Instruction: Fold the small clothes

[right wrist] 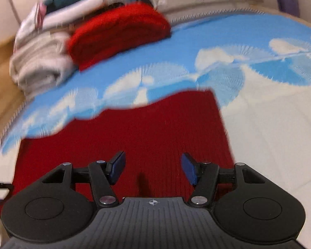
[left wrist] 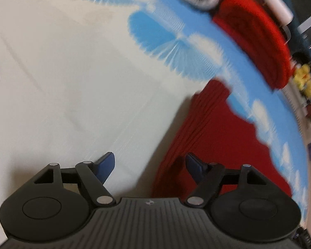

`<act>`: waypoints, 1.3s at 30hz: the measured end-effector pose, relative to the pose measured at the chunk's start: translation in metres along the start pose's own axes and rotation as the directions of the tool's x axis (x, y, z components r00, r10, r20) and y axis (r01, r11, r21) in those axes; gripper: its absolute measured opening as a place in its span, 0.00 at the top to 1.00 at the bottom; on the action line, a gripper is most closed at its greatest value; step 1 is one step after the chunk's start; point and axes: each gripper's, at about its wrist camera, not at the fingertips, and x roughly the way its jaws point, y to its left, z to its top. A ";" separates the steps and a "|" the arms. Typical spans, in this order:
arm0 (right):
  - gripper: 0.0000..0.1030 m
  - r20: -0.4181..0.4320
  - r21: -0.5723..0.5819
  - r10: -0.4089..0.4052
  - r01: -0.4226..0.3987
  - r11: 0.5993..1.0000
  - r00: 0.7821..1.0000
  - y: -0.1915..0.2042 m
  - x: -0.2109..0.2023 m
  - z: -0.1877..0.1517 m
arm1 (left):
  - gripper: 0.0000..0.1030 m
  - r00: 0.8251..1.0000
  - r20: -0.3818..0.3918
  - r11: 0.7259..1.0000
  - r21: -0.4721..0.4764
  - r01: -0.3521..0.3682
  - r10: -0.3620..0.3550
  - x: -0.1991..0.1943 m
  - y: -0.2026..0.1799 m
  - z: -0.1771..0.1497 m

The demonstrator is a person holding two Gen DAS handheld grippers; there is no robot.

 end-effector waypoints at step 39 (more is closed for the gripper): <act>0.36 0.073 0.179 -0.110 0.095 0.979 0.991 0.004 0.014 0.028 | 0.81 0.995 -0.031 0.996 0.005 0.090 -0.090 0.077 -0.047 0.058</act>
